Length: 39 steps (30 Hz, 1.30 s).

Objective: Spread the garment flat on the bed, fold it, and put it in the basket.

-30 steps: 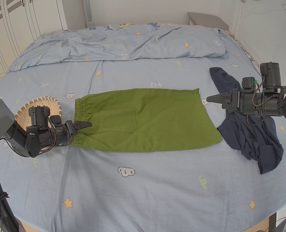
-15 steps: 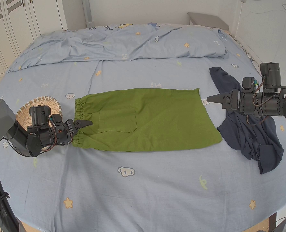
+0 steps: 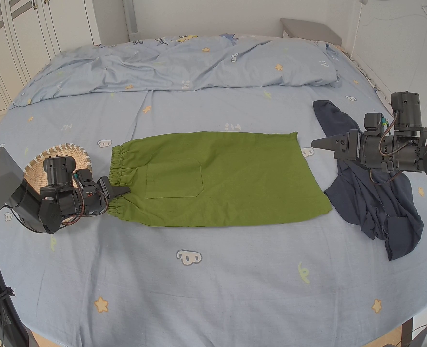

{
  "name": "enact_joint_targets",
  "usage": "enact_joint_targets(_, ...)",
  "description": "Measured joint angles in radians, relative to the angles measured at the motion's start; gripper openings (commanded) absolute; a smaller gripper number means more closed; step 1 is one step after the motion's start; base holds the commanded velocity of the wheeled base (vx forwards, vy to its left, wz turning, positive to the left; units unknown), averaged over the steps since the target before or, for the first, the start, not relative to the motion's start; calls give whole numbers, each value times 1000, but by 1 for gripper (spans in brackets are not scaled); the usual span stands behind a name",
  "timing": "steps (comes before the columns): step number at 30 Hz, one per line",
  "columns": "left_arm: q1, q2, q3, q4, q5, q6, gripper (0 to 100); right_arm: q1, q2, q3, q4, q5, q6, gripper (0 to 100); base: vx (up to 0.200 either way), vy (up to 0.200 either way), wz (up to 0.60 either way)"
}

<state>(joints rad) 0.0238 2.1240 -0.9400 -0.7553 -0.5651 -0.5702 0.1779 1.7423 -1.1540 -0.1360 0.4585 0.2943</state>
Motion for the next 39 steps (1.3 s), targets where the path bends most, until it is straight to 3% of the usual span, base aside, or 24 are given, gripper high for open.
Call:
enact_joint_targets(9,-1,-13,-1,14,-4,0,0,-46,84,-49,15,-2,-1,100,0,0,0)
enact_joint_targets(21,6,-64,3,58,-9,0,0,-106,325,-182,66,9,-111,100,0,0,0)
enact_joint_targets(32,2,-81,7,55,-9,2,0,-107,426,-302,106,67,-128,100,0,0,0)
enact_joint_targets(39,1,-84,11,52,-9,2,0,-111,459,-323,99,70,-129,100,0,0,0)
